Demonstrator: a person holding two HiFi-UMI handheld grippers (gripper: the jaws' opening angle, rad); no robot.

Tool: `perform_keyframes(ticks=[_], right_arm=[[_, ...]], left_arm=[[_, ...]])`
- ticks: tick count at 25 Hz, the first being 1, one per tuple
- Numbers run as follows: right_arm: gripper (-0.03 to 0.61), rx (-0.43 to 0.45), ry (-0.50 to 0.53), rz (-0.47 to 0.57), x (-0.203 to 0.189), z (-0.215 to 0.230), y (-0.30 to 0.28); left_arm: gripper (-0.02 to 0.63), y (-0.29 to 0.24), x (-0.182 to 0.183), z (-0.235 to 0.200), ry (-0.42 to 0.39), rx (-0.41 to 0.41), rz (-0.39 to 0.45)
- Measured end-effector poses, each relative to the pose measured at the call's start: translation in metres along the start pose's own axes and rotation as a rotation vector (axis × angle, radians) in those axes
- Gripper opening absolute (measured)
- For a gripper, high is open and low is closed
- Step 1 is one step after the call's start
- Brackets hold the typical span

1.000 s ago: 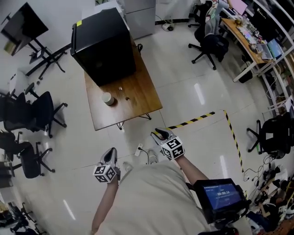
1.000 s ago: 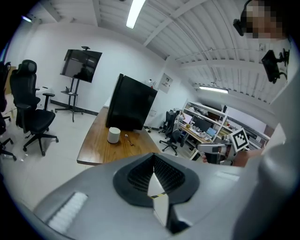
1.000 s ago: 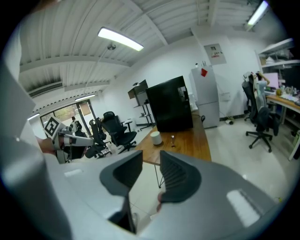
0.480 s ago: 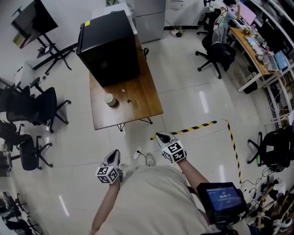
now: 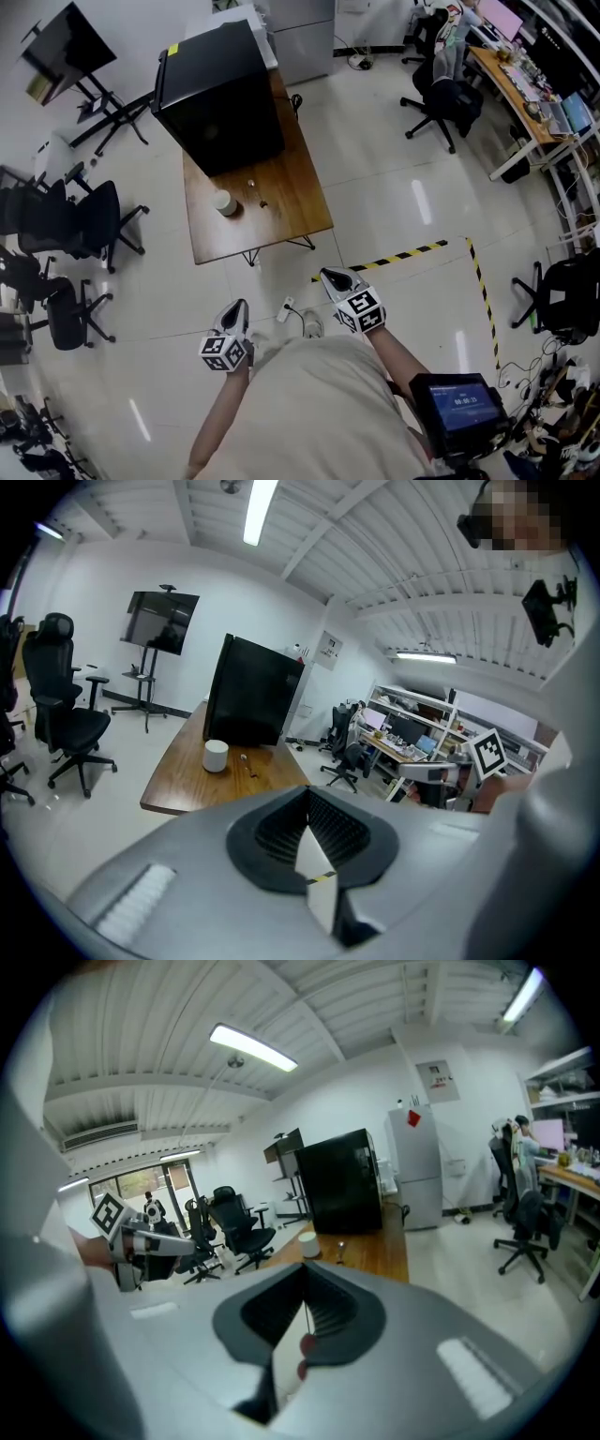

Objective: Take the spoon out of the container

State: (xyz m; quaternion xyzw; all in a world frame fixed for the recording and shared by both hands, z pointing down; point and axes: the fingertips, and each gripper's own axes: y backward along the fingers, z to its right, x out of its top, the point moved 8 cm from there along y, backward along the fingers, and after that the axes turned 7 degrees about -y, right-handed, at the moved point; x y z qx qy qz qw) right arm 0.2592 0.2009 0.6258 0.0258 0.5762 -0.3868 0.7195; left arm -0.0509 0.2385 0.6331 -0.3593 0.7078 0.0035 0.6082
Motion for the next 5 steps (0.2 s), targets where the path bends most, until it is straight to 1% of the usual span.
perform_keyframes(ticks=[5], right_arm=[[0.0, 0.0, -0.015, -0.031, -0.02, 0.005, 0.002]], left_arm=[[0.002, -0.008, -0.013, 0.01, 0.01, -0.018, -0.038]])
